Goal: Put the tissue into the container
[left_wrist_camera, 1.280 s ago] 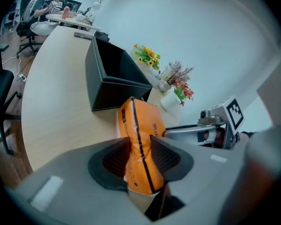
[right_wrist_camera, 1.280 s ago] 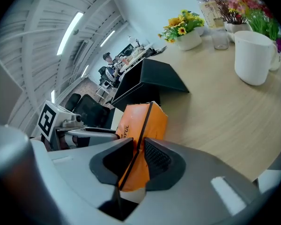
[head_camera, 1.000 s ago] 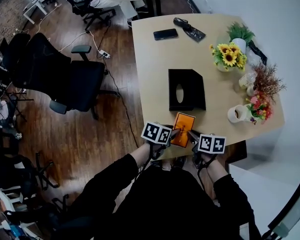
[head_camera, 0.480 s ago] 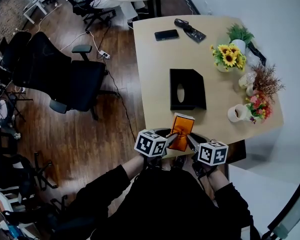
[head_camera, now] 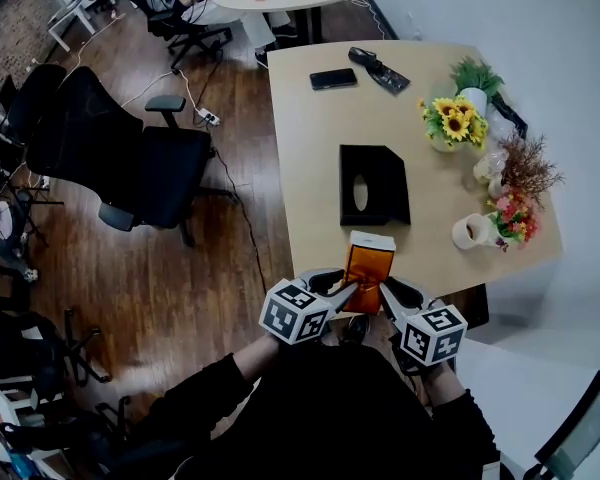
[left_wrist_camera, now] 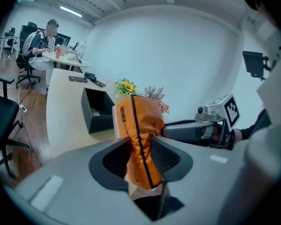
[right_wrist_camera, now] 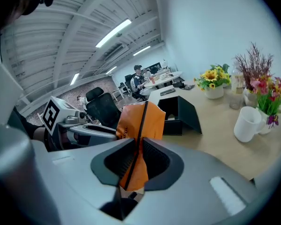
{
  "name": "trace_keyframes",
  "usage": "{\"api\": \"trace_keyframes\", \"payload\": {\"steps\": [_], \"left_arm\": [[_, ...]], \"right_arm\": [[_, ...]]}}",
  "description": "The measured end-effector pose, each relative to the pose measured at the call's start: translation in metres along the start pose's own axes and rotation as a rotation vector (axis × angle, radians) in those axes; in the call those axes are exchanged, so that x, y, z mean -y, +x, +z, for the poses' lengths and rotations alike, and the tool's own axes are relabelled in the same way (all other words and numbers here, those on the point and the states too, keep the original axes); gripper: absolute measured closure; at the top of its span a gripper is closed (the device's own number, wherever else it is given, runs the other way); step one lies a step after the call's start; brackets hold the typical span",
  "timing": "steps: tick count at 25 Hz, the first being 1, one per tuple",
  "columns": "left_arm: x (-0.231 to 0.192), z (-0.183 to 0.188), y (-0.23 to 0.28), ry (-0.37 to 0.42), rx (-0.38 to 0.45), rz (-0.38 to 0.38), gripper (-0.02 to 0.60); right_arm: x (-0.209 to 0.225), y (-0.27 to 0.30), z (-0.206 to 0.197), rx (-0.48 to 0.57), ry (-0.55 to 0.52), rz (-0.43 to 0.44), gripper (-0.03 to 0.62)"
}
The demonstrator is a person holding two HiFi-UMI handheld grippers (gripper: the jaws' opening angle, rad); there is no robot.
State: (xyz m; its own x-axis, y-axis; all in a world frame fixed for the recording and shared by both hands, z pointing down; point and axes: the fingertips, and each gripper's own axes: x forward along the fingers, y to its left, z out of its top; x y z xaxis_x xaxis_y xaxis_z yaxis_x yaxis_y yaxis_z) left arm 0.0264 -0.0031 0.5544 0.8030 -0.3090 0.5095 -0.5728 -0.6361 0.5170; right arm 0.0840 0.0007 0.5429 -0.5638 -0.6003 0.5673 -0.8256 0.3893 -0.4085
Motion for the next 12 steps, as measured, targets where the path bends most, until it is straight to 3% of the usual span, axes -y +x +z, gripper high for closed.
{"api": "trace_keyframes", "payload": {"steps": [12], "left_arm": [[0.027, 0.048, -0.045, 0.133, 0.072, -0.045, 0.479]], "right_arm": [[-0.034, -0.029, 0.051, 0.093, -0.073, 0.044, 0.540]]}}
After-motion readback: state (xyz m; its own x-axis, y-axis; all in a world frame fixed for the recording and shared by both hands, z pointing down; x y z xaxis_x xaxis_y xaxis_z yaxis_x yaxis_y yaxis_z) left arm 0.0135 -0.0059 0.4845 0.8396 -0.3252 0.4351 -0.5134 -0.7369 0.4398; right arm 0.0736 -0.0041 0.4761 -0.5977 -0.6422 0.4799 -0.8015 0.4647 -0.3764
